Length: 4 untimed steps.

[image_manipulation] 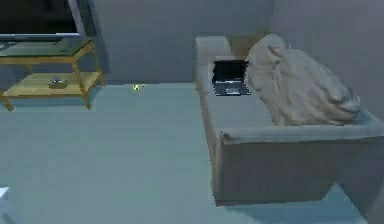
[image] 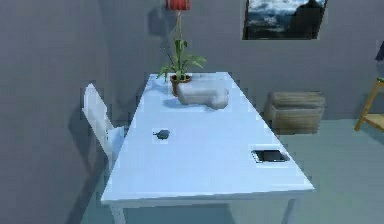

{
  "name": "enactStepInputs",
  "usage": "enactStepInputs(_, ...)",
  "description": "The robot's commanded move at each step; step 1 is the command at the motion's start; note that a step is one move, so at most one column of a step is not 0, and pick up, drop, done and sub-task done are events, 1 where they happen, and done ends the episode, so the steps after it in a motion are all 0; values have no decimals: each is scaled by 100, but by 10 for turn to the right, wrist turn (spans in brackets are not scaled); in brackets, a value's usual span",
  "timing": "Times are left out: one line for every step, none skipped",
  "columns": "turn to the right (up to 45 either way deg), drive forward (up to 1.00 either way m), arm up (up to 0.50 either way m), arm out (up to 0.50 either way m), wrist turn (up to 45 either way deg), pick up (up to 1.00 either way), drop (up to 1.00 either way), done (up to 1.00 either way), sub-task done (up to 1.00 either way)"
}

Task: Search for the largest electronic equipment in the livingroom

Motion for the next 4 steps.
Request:
enactStepInputs(450, 0, 0, 0, 0, 0, 0, 0, 0)
enactStepInputs(360, 0, 0, 0, 0, 0, 0, 0, 0)
enactStepInputs(0, 65, 0, 0, 0, 0, 0, 0, 0)
enactStepInputs(0, 100, 0, 0, 0, 0, 0, 0, 0)
